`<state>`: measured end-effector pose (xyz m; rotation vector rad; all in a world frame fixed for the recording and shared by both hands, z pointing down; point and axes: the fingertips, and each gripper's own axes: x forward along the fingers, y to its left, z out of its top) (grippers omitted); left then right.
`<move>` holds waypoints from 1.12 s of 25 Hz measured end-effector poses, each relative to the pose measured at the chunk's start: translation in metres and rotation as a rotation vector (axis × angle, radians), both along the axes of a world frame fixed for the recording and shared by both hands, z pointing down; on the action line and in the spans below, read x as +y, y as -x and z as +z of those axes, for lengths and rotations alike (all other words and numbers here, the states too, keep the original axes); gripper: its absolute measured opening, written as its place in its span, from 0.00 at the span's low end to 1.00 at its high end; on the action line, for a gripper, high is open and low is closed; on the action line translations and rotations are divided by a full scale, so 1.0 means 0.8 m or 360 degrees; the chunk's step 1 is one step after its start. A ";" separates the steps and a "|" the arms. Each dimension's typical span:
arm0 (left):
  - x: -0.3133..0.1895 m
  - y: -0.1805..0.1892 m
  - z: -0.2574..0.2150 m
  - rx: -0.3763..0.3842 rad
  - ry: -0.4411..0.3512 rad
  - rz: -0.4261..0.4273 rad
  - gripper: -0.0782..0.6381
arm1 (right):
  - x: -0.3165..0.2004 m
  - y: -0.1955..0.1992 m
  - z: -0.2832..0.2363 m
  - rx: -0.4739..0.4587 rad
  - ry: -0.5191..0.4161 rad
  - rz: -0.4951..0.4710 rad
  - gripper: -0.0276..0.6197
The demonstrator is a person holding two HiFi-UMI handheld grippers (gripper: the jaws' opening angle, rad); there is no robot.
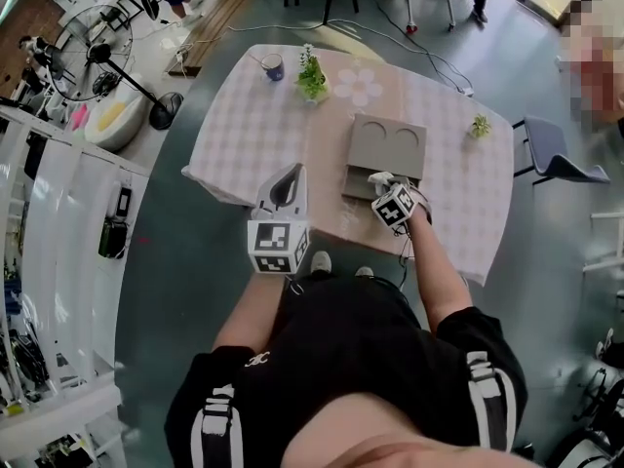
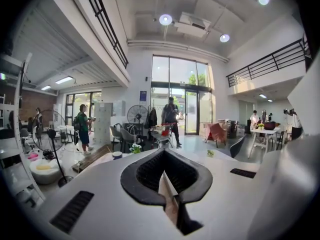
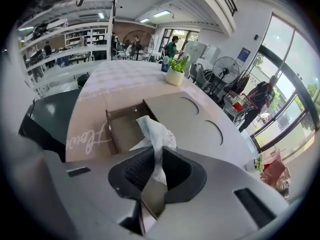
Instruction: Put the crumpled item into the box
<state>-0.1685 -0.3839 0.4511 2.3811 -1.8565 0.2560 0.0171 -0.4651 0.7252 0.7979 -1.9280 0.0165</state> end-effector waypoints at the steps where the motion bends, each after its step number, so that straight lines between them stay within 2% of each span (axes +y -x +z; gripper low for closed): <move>1: -0.001 0.000 0.001 -0.0002 0.0000 0.0001 0.10 | -0.001 -0.002 0.006 0.0013 0.0015 0.0001 0.11; 10: -0.003 0.009 0.001 -0.0010 0.0003 -0.0017 0.10 | 0.002 -0.004 0.035 0.0134 0.0086 -0.0072 0.12; 12: -0.004 0.010 0.002 -0.0009 0.0003 -0.0017 0.10 | 0.003 -0.001 0.035 0.0066 0.0132 -0.0057 0.13; 14: -0.004 0.011 0.004 -0.0007 0.0003 -0.0016 0.10 | 0.004 0.002 0.029 -0.0054 0.0172 -0.0003 0.20; 19: -0.010 0.008 0.005 -0.0001 -0.0002 0.0007 0.10 | 0.004 -0.007 0.007 -0.0339 0.0226 0.0234 0.21; 24: -0.023 -0.008 0.000 0.0014 -0.0026 0.0074 0.10 | -0.025 -0.011 -0.082 -0.0712 -0.0044 0.0383 0.21; 28: -0.035 -0.033 -0.002 0.0016 -0.0034 0.0146 0.10 | -0.036 -0.034 -0.174 -0.0955 -0.0380 0.0490 0.21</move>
